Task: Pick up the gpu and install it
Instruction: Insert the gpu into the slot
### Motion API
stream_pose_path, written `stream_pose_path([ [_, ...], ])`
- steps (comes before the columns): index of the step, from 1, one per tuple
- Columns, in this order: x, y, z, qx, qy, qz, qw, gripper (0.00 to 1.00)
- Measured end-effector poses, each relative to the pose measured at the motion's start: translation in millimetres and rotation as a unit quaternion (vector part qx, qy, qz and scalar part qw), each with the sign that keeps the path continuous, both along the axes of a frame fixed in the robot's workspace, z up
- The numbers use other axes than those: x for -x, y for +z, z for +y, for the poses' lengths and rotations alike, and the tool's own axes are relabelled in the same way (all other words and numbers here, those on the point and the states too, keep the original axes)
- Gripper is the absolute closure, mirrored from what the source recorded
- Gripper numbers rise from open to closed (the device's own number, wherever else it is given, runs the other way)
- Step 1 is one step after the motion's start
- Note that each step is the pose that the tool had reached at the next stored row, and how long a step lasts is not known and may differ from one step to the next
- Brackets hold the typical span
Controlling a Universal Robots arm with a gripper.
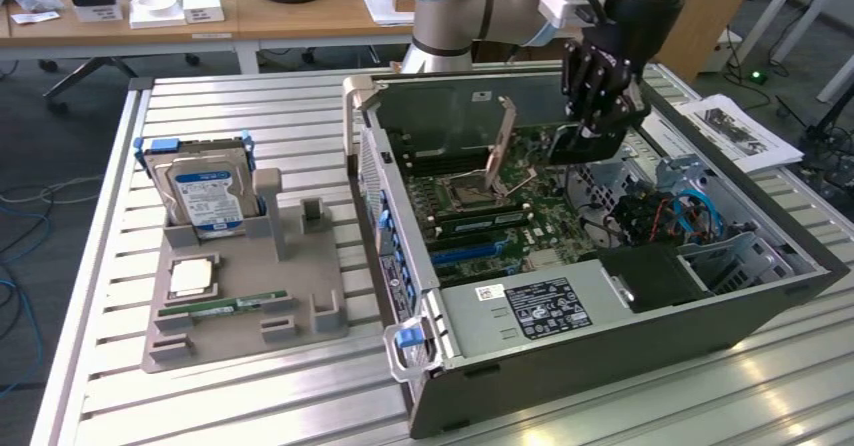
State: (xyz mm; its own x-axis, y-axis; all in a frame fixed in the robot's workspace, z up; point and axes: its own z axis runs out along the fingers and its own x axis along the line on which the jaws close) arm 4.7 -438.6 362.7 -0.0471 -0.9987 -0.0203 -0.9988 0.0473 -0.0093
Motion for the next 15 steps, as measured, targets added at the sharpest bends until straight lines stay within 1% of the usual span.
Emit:
stream_pose_path([
  [15,3.5,-13.0,0.0,0.0000,0.007,-0.0002,1.0000,0.73],
])
